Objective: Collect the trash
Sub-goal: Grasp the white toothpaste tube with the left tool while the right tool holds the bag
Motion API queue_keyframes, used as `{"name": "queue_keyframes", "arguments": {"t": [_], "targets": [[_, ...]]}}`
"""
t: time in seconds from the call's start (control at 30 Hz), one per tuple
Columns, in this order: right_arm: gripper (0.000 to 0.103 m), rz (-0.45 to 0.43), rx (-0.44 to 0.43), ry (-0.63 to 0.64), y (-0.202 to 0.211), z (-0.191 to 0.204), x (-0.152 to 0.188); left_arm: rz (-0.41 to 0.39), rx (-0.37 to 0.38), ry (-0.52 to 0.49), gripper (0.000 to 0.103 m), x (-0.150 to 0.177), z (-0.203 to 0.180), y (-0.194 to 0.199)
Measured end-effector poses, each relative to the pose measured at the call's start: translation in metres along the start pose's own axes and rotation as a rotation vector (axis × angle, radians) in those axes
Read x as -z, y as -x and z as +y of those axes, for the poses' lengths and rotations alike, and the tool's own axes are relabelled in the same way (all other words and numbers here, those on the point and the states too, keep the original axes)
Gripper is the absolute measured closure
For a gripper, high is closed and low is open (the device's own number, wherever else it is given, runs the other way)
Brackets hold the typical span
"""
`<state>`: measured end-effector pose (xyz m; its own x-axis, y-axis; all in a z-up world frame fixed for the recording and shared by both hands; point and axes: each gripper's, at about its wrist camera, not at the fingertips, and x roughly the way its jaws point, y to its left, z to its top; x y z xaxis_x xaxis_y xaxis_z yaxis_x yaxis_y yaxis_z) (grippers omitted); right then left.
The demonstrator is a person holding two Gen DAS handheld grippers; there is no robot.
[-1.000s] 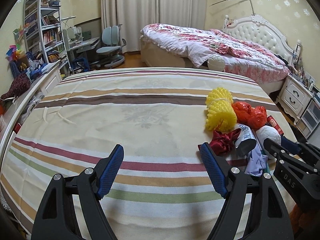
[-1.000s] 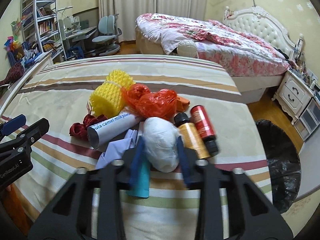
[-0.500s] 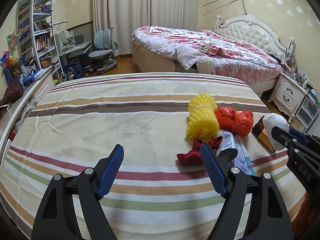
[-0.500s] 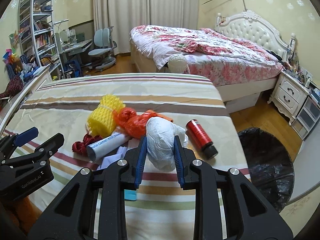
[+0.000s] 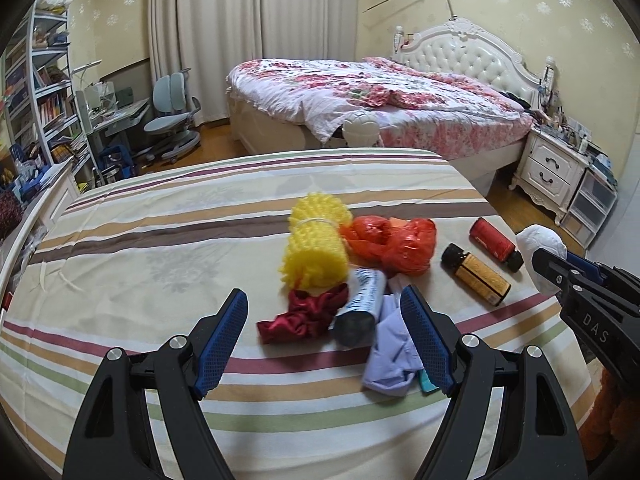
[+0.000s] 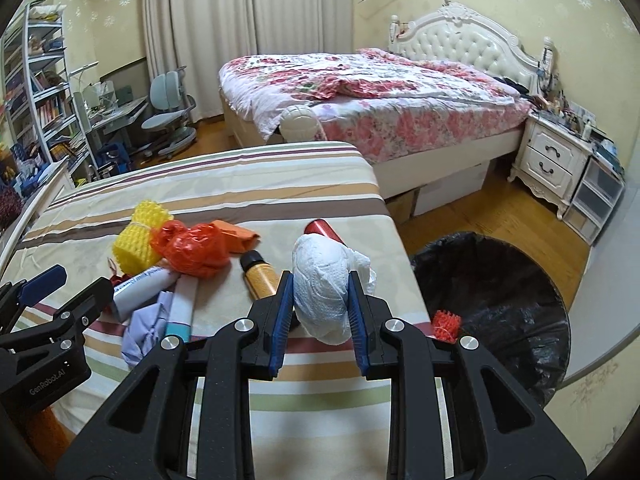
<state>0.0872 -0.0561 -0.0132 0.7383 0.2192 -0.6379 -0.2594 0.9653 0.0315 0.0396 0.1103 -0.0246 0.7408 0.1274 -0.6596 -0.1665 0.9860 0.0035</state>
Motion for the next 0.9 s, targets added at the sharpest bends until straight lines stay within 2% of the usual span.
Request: {"name": "queue_keyframes", "arguments": {"t": [0.17,0.23,0.37,0.5,0.57,0.9], "targets": [[0.077,0.008,0.002,-0.033,-0.001,-0.015,0.007,0.048,0.021,-0.022,0.049,0.003,-0.011,-0.013],[0.077,0.01,-0.002,-0.041,-0.002,-0.018,0.009,0.065,0.021,-0.028,0.053,0.005,-0.013,-0.018],[0.077,0.015,-0.01,-0.044,-0.004,-0.022,0.012,0.081,0.037,-0.024,0.077,0.009,-0.013,-0.023],[0.077,0.017,-0.013,-0.047,-0.005,-0.023,0.013,0.079,0.042,-0.028,0.09,0.012,-0.01,-0.021],[0.077,0.017,-0.013,-0.046,-0.005,-0.023,0.013,0.078,0.065,-0.016,0.093,0.013,-0.007,-0.018],[0.077,0.015,-0.014,-0.038,-0.003,-0.022,0.018,0.057,0.094,0.025,0.094,0.011,0.006,-0.002]]}}
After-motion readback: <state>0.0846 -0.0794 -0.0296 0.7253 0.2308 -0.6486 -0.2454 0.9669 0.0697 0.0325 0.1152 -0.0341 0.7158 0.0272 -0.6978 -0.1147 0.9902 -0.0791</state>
